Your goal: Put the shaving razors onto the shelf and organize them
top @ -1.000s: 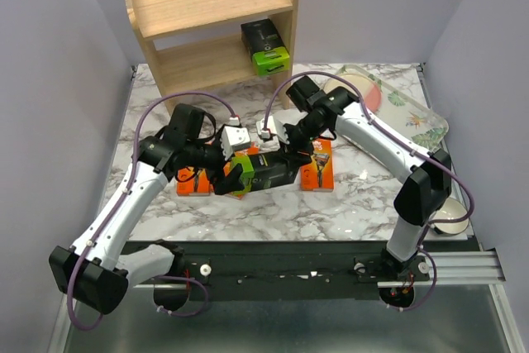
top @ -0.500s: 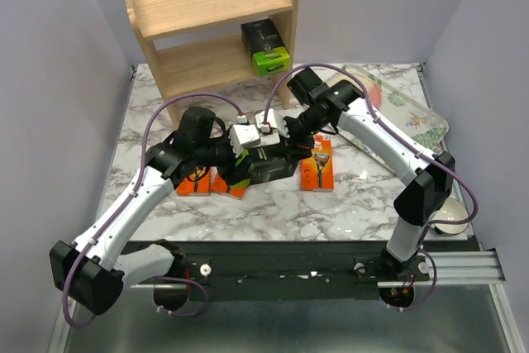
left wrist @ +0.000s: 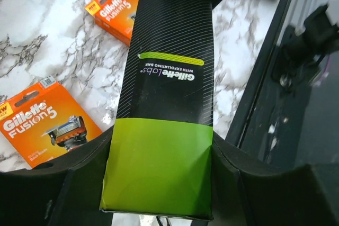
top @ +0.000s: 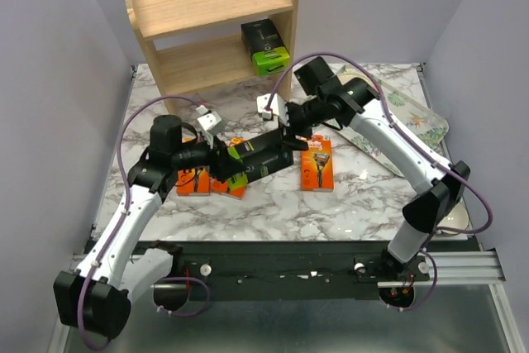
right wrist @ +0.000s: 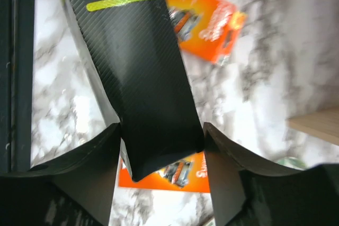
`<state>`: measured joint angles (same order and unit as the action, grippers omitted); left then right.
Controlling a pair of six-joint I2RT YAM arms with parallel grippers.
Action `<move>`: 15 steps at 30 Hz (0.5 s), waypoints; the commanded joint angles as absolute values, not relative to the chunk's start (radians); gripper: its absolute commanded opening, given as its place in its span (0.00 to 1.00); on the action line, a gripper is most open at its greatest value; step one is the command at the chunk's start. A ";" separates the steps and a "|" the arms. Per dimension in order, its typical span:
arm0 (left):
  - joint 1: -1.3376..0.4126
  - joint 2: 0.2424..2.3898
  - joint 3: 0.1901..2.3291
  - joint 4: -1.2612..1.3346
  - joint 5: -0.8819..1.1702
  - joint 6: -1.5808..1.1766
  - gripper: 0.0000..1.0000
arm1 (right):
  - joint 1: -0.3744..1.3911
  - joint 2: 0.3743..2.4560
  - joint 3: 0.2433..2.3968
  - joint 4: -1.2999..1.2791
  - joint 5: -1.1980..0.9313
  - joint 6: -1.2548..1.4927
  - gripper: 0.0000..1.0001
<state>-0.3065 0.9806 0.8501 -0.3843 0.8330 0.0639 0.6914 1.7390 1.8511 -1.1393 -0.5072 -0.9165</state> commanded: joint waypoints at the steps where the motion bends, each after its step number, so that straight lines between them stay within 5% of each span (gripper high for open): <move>1: -0.122 0.876 0.773 -0.183 0.799 -0.421 0.40 | 0.652 1.571 1.888 -0.858 -0.350 -0.703 0.83; 15: 0.228 0.848 0.716 0.049 0.695 -1.009 0.39 | 0.652 1.542 1.870 -0.679 -0.304 -0.305 0.86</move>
<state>0.1566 0.8639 0.7082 -0.1131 0.7441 -0.7631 0.6479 1.4910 1.8519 -0.6907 -0.3229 -0.4458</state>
